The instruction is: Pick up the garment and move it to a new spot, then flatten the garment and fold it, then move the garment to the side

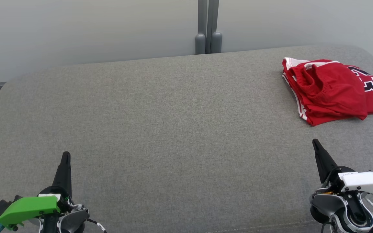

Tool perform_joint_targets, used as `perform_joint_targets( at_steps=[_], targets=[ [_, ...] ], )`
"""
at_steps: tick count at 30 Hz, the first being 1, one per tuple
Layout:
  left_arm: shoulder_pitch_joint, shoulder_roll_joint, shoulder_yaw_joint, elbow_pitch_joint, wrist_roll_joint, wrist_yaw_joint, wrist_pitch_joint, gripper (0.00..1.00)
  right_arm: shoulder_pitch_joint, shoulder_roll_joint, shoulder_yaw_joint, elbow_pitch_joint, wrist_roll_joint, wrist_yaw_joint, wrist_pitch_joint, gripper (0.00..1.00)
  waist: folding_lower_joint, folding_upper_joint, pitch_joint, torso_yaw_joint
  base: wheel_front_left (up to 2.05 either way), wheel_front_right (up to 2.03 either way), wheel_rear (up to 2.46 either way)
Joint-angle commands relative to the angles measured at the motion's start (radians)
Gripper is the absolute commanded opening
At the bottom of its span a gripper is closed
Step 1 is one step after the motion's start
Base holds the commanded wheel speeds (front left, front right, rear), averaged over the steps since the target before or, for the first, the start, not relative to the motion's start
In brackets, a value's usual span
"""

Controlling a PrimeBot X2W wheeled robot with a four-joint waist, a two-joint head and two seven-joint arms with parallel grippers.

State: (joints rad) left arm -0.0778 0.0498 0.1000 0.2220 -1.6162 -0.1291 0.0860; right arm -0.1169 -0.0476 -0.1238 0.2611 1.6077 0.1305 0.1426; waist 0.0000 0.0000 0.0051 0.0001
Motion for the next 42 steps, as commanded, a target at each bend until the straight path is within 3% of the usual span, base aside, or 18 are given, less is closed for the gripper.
perform_joint_targets(
  at_steps=[1,42],
  targets=[
    [-0.013,0.0,0.004,-0.001,-0.001,-0.005,0.001,0.0,-0.008,-0.005,-0.003,-0.004,0.005,0.0,0.002,0.0,0.0,0.0,0.0,0.0,0.0,0.0,0.0],
    [-0.013,0.0,0.004,-0.002,-0.002,-0.005,0.0,0.0,-0.008,-0.005,-0.003,-0.004,0.005,0.0,0.002,0.0,0.0,0.0,0.0,0.0,0.0,0.0,0.0]
  ],
)
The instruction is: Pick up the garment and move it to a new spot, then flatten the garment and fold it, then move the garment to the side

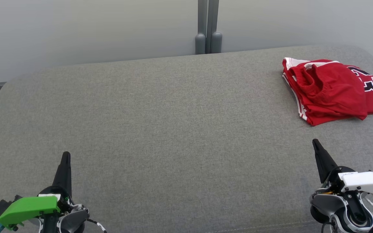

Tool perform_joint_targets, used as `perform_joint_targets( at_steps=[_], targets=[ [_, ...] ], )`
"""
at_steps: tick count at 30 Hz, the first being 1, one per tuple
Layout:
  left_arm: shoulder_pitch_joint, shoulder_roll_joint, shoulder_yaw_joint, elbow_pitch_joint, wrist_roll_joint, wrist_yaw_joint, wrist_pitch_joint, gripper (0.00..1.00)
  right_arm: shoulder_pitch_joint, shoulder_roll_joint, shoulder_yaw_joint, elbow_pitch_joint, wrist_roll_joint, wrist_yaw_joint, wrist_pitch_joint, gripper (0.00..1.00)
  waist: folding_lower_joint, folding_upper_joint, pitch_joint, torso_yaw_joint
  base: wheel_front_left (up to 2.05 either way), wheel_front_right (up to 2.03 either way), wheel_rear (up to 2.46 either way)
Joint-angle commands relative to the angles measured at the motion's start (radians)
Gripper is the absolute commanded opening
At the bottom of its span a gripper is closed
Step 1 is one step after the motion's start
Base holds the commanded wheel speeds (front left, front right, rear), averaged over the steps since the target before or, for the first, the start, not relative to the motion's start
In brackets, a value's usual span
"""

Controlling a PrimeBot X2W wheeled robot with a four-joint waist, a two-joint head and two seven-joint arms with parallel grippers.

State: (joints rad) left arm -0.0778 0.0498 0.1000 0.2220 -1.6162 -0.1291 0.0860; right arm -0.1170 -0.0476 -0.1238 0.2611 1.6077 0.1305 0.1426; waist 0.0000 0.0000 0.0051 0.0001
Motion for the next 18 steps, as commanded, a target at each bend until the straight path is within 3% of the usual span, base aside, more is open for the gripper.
perform_joint_targets(
  at_steps=[1,18],
  targets=[
    [-0.013,0.0,0.004,-0.002,-0.002,-0.005,0.0,0.0,-0.008,-0.005,-0.003,-0.004,0.005,0.0,0.002,0.0,0.0,0.0,0.0,0.0,0.0,0.0,0.0],
    [-0.013,0.0,0.004,-0.002,-0.002,-0.005,0.0,0.0,-0.008,-0.005,-0.003,-0.004,0.005,0.0,0.002,0.0,0.0,0.0,0.0,0.0,0.0,0.0,0.0]
  ],
)
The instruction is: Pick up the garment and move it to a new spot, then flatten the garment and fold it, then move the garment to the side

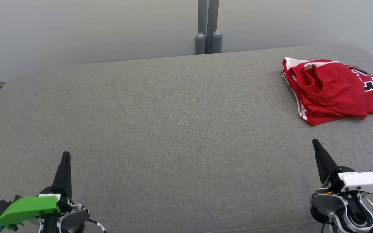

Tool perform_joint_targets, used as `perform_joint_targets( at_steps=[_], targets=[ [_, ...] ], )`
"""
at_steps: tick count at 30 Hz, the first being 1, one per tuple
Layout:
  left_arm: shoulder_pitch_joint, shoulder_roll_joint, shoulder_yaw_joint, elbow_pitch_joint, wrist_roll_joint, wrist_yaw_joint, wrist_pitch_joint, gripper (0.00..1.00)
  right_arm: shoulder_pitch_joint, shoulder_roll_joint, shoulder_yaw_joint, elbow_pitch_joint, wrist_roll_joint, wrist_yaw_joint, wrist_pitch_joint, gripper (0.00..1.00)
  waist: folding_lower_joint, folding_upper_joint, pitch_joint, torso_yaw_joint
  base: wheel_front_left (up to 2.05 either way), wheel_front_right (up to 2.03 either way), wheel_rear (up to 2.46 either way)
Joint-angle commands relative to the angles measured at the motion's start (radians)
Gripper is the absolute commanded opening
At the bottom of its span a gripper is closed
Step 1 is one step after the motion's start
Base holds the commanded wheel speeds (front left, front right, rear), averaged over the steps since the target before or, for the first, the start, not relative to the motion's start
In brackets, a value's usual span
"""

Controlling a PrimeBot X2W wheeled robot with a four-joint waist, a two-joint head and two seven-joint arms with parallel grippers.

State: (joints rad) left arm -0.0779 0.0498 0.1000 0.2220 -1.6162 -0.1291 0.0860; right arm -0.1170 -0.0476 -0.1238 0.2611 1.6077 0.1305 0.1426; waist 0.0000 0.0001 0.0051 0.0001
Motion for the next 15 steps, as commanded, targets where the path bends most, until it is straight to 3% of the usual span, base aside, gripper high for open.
perform_joint_targets(
  at_steps=[1,15],
  targets=[
    [-0.012,0.0,0.004,-0.002,-0.002,-0.005,0.0,0.0,-0.008,-0.005,-0.003,-0.004,0.005,0.0,0.002,0.0,0.0,-0.0001,0.0,0.0,0.0,0.0,0.0],
    [-0.012,0.0,0.004,-0.002,-0.002,-0.005,0.0,0.0,-0.008,-0.005,-0.003,-0.003,0.005,0.0,0.002,0.0,0.0,-0.0001,0.0,0.0,0.0,0.0,0.0]
  ],
)
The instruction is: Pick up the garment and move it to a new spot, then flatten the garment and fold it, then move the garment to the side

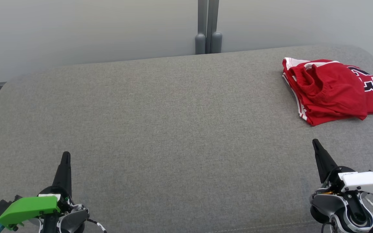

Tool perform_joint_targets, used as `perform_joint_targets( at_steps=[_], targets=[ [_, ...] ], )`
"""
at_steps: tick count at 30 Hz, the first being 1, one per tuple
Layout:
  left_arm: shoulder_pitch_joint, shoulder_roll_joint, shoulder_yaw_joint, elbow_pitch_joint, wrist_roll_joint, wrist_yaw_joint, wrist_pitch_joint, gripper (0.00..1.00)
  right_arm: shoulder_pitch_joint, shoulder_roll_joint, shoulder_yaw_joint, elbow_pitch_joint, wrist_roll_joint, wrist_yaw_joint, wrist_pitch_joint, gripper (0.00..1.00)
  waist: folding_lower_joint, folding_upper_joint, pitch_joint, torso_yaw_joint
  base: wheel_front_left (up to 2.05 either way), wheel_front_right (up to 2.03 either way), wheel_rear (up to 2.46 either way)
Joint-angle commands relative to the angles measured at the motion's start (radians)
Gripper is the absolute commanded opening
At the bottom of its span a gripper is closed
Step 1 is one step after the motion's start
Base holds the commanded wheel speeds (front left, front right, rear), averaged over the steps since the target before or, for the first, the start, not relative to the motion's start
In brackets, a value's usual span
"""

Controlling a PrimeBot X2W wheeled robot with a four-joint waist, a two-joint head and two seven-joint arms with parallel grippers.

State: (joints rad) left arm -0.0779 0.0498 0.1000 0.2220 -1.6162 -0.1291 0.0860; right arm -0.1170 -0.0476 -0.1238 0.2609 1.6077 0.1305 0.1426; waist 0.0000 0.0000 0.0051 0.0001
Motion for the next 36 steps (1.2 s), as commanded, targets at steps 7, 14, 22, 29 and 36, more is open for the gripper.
perform_joint_targets(
  at_steps=[7,14,22,29,36],
  targets=[
    [-0.012,0.0,0.004,-0.002,-0.002,-0.005,0.0,0.0,-0.008,-0.005,-0.002,-0.003,0.005,0.0,0.002,0.0,0.0,0.0,0.0,0.0,0.0,0.0,0.0],
    [-0.012,0.0,0.004,-0.002,-0.002,-0.005,0.0,0.0,-0.008,-0.005,-0.002,-0.003,0.006,0.0,0.002,0.0,0.0,0.0,0.0,0.0,0.0,0.0,0.0],
    [-0.012,0.0,0.004,-0.002,-0.002,-0.005,0.0,0.0,-0.008,-0.005,-0.002,-0.003,0.006,0.0,0.002,0.0,0.0,0.0,0.0,0.0,0.0,0.0,0.0],
    [-0.012,0.0,0.004,-0.002,-0.002,-0.005,0.0,0.0,-0.008,-0.005,-0.002,-0.003,0.006,0.0,0.002,0.0,0.0,0.0,0.0,0.0,0.0,0.0,0.0],
    [-0.013,0.0,0.004,-0.002,-0.002,-0.005,0.0,0.0,-0.008,-0.005,-0.002,-0.003,0.006,0.0,0.002,0.0,0.0,0.0,0.0,0.0,0.0,0.0,0.0]
  ],
)
